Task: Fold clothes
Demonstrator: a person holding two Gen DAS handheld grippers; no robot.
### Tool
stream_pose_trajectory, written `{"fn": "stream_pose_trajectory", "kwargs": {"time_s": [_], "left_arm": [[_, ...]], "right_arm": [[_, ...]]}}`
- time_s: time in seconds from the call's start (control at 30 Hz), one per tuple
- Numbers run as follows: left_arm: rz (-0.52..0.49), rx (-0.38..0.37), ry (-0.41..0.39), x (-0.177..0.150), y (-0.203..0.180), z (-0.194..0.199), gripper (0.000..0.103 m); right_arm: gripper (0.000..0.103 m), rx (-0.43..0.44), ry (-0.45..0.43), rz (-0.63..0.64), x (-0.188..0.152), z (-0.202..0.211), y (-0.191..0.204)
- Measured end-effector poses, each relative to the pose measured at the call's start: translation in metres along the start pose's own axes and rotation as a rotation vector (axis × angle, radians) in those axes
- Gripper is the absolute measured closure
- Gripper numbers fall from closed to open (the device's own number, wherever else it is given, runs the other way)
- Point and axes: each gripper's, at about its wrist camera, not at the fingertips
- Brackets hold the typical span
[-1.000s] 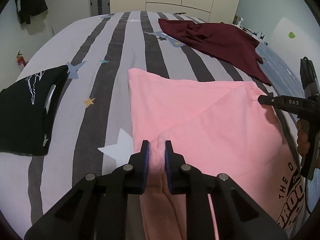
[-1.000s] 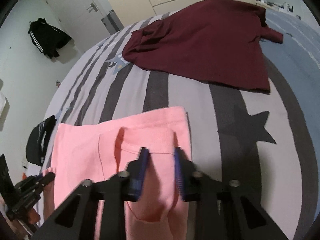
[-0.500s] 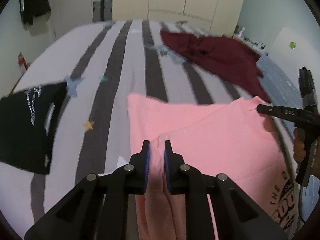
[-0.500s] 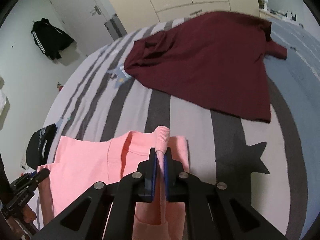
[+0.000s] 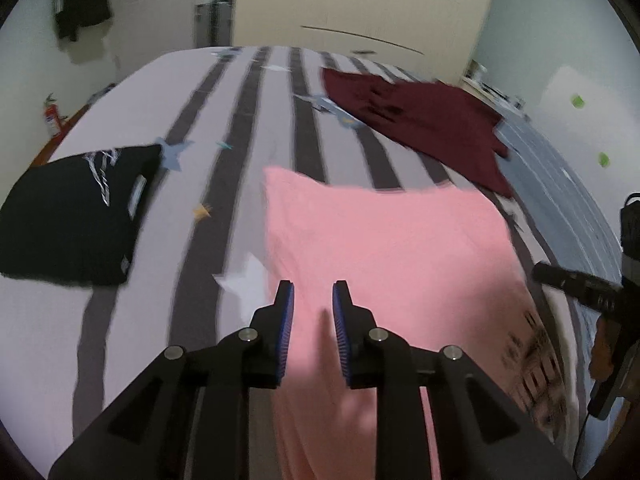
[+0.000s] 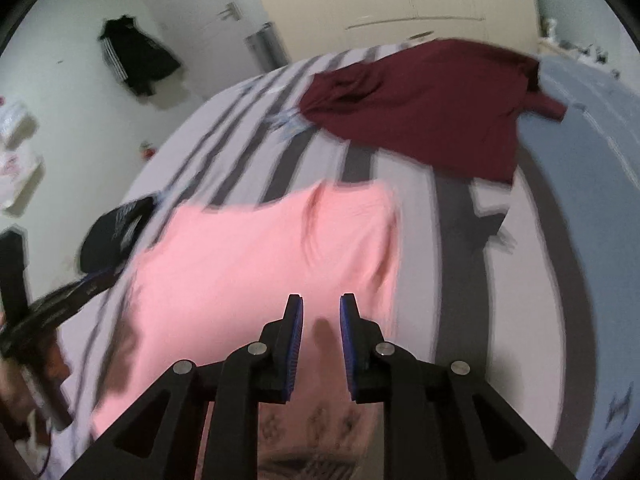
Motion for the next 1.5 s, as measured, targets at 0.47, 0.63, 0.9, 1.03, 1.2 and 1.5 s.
{"fn": "stream_pose_trajectory", "kwargs": {"time_s": [0.47, 0.63, 0.9, 1.03, 1.2, 1.5], "left_arm": [[-0.035, 0.076, 0.152, -0.106, -0.011, 0.007, 0.085], [-0.049, 0.036, 0.072, -0.096, -0.035, 0.044, 0.085], [-0.084, 0.04, 0.11, -0.113, -0.059, 0.009, 0.085], [-0.103, 0.082, 0.108, -0.133, -0.061, -0.01, 0.085], [-0.063, 0.065, 0.108, -0.127, -0.053, 0.009, 0.085], [-0.077, 0.083, 0.106, -0.13, -0.044, 0.022, 0.087]], "right_arm": [[0.086, 0.035, 0.13, -0.085, -0.125, 0.002, -0.001], [0.086, 0.009, 0.103, -0.047, -0.134, 0.025, 0.01], [0.086, 0.03, 0.057, 0.082, -0.126, 0.01, 0.051], [0.085, 0.006, 0.097, 0.095, -0.15, -0.015, 0.048], [0.086, 0.018, 0.097, 0.077, -0.159, -0.005, 0.042], [0.095, -0.037, 0.109, 0.017, -0.162, 0.017, 0.007]]}}
Point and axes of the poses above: each gripper's, at about its wrist camera, not at the fingertips, and z roughly against the way its jaws point, y to its left, x to its top, and after that the axes turned 13 degrees about y, right-handed
